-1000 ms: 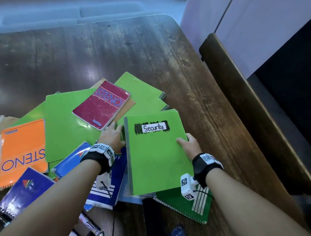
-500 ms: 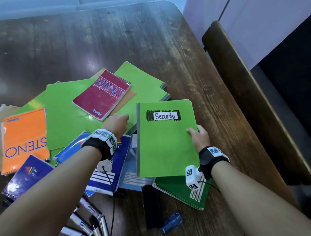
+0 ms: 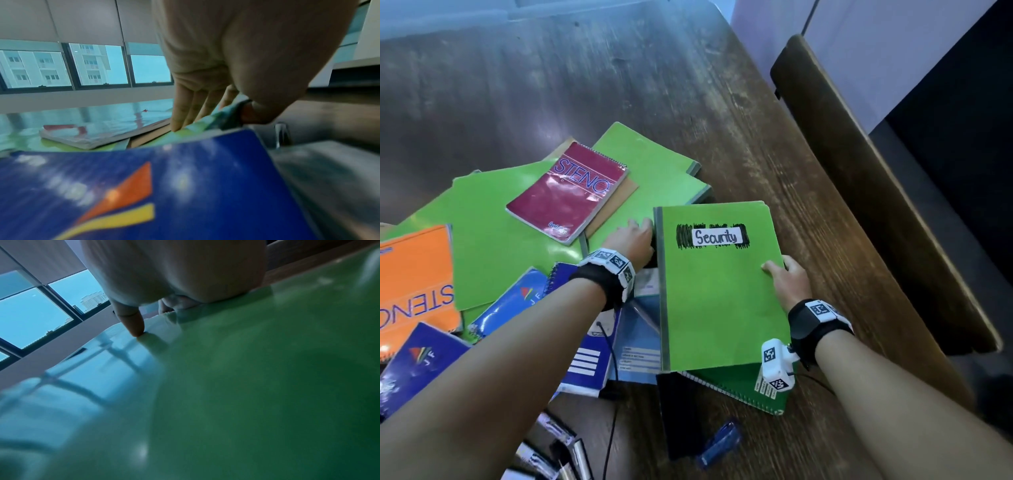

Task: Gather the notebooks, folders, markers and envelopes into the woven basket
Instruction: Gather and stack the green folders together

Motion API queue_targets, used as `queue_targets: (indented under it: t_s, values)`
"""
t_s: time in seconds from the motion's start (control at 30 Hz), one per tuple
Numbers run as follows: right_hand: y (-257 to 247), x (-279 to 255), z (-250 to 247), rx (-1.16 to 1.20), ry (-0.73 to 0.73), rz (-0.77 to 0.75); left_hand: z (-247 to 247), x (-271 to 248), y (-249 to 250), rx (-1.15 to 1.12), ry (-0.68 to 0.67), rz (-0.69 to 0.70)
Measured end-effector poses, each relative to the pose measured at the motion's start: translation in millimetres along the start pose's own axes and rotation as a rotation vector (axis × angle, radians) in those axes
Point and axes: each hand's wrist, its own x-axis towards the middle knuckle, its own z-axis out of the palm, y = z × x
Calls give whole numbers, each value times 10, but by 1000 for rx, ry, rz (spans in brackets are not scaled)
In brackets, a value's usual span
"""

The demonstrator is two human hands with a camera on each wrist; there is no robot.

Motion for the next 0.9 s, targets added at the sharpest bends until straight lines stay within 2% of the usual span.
queue_targets:
  t_s: [0.17,0.4,0.57,0.73,0.8,0.9]
  values:
    - [-77,-33,-63,63,34,-26,-299,-172,86,-41,267,-98]
    - [-85,-176,-215,61,105,-6,-486,-333,40,-203,484,-163]
    - [-96,-279,-236,-21,42,7,-610,-570,76,-292,607,-34]
    - [-229,-354,-158,1,-11,-60,-938,-970,9,-466,751,148]
    - [-262,-379,-154,6,-30,-72,-1119,-1138,-2,-565,800,179]
    - [-299,-384,-164,10,-37,-91,-1360,-1294,-95,-720,821,144]
